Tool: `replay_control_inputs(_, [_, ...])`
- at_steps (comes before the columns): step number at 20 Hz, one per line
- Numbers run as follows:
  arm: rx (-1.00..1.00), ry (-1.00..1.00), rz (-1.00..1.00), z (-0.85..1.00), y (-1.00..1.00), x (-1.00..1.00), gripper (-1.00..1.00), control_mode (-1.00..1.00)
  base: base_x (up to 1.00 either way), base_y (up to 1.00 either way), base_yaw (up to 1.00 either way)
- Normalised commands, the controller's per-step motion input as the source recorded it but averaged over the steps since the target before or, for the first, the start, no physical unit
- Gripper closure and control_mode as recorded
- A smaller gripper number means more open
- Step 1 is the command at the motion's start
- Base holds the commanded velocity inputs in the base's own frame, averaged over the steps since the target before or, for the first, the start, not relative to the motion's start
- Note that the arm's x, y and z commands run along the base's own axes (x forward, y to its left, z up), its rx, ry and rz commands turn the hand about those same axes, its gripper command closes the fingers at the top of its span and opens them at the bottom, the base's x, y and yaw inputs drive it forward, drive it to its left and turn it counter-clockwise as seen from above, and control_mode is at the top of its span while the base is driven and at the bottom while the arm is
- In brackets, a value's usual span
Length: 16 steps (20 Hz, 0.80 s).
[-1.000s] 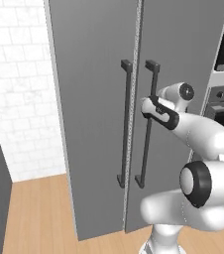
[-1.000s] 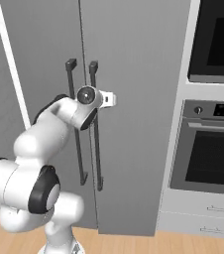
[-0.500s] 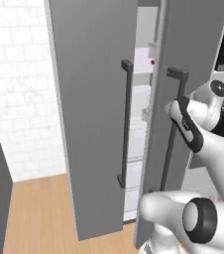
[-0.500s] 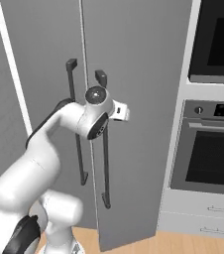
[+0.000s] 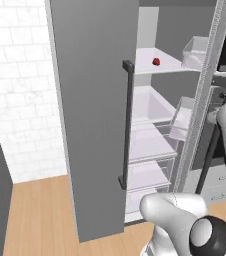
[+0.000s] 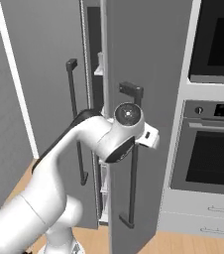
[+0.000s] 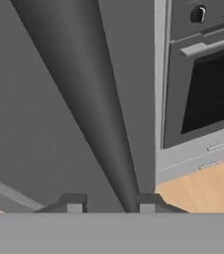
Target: Take the strawberry from the fridge and place it on top of the pancake, located on the dining counter.
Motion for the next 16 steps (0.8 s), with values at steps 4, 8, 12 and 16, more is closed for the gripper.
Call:
replay_control_inputs(4, [0.0, 0.0, -0.06, 0.36, -0.16, -1.0, -1.0, -1.0, 0.0, 0.0, 0.0])
replay_control_inputs(8, [-0.36, 0.05, 0.0, 0.52, 0.98, -0.61, -1.0, -1.0, 0.0, 0.0, 0.0])
replay_control_inputs(12, [-0.45, 0.25, 0.03, 0.36, 1.0, -0.02, -1.0, -1.0, 0.0, 0.0, 0.0])
replay_control_inputs(16, [-0.62, 0.27, 0.07, 0.01, 0.87, 0.25, -1.0, -1.0, 0.0, 0.0, 0.0])
